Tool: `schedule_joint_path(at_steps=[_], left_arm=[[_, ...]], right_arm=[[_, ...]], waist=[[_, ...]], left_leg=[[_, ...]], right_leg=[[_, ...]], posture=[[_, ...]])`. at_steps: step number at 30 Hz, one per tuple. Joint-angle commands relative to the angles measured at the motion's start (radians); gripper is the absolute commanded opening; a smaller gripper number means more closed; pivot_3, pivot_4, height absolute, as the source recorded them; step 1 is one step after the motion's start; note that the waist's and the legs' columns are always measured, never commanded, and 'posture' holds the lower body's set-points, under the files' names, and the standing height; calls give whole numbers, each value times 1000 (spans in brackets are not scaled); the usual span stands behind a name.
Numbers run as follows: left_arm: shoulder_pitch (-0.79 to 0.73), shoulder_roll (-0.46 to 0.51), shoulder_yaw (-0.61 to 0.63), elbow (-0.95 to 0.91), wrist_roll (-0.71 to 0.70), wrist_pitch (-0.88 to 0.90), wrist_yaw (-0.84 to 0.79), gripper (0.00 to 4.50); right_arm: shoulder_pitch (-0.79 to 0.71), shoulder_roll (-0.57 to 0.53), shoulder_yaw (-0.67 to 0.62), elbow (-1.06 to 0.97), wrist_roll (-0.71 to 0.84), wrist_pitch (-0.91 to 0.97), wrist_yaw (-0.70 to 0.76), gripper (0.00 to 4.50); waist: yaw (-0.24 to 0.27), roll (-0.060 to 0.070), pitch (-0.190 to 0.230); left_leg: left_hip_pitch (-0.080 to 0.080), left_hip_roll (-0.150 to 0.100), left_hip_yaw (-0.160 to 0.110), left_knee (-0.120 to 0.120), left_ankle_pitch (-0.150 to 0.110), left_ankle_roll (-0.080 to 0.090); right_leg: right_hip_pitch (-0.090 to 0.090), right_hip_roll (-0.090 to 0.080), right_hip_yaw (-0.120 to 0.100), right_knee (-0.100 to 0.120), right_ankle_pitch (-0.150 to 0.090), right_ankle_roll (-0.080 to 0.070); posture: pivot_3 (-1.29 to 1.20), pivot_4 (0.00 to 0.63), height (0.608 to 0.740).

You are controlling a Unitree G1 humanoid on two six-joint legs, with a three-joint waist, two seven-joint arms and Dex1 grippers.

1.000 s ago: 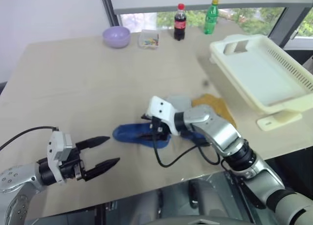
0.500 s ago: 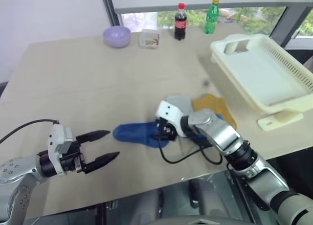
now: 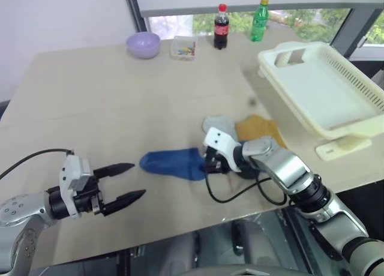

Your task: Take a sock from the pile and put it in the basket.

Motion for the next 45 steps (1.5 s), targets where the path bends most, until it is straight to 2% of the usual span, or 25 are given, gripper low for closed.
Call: schedule_joint_path(at_steps=[1, 2, 3, 8, 15, 20, 25, 28, 32, 38, 42, 45], left_arm=[[-10, 4, 9, -5, -3, -8, -6, 4500], [-12, 4, 11, -6, -4, -8, -4, 4500], [-11, 5, 13, -5, -1, -8, -3, 4500], [11, 15, 24, 14, 34, -34, -17, 4500], [45, 1, 85, 19, 18, -42, -11, 4500], [71, -4, 134, 13, 9, -41, -12, 4500], [116, -20, 152, -15, 11, -42, -10, 4500], [111, -27, 154, -24, -12, -26, 1, 4500], [87, -22, 149, -41, -46, 4, 12, 4500], [39, 1, 118, -30, -46, 20, -1, 4500], [-5, 12, 87, -27, -48, 30, -16, 4500], [-51, 14, 41, -22, -46, 37, -22, 4500]], right_arm=[[-5, -24, 53, -14, 4, -41, 42, 629], [-14, -39, 77, -6, -11, -71, 58, 100], [-23, -55, 102, 2, -28, -108, 75, 41], [-65, -65, 151, 62, -74, -293, 138, 41], [-111, -13, 221, 193, -169, -580, 208, 41], [-127, 54, 211, 234, -189, -591, 225, 41], [-127, 71, 203, 157, -160, -438, 282, 41], [-114, 68, 185, 126, -162, -401, 272, 941], [-93, 25, 90, 6, -116, -270, 257, 2882], [-76, -165, -60, -233, -69, -100, 241, 2882], [-22, -324, -121, -318, -92, -63, 202, 2882], [52, -376, -167, -352, -70, -31, 172, 2882]], waist=[[0, 0, 0], [0, 0, 0], [0, 0, 0], [-2, 0, 0], [-4, 0, 0], [-2, 0, 0], [-1, 0, 0], [3, 0, 0], [4, 0, 0], [6, 0, 0], [8, 0, 0], [8, 0, 0]], left_leg=[[0, 0, 0, 0, 0, 0], [0, 0, 0, 0, 0, 0], [0, 0, 0, 0, 0, 0], [1, 0, 1, 0, 0, 0], [1, 3, 1, 0, 0, 0], [1, 7, 1, 0, 0, -1], [1, 7, 1, 0, -1, -2], [1, 7, 0, 0, -1, -2], [0, 7, 0, 0, -1, -2], [-1, 6, 1, 0, -1, -3], [-1, 6, 2, 0, -2, -4], [-1, 6, 4, 0, -2, -4]], right_leg=[[0, 0, 0, 0, 0, 0], [0, 0, 0, 0, 0, 0], [0, 0, 0, 0, 0, 0], [0, 1, 0, 0, 0, 0], [0, 3, 0, 1, 0, 0], [0, 7, 0, 0, 0, 0], [-1, 7, 0, 0, 0, -1], [-1, 6, 0, 0, 0, -1], [-1, 6, 0, 0, 0, -1], [-1, 6, 0, -1, 0, -1], [-2, 6, 0, -1, 0, -1], [-2, 7, 0, -2, 0, -2]], posture=[[0, 150, 732], [0, 150, 732], [0, 150, 732], [0, 150, 732], [0, 150, 732], [0, 150, 732], [0, 150, 732], [0, 150, 732], [0, 150, 732], [0, 150, 732], [0, 150, 732], [0, 150, 732]])
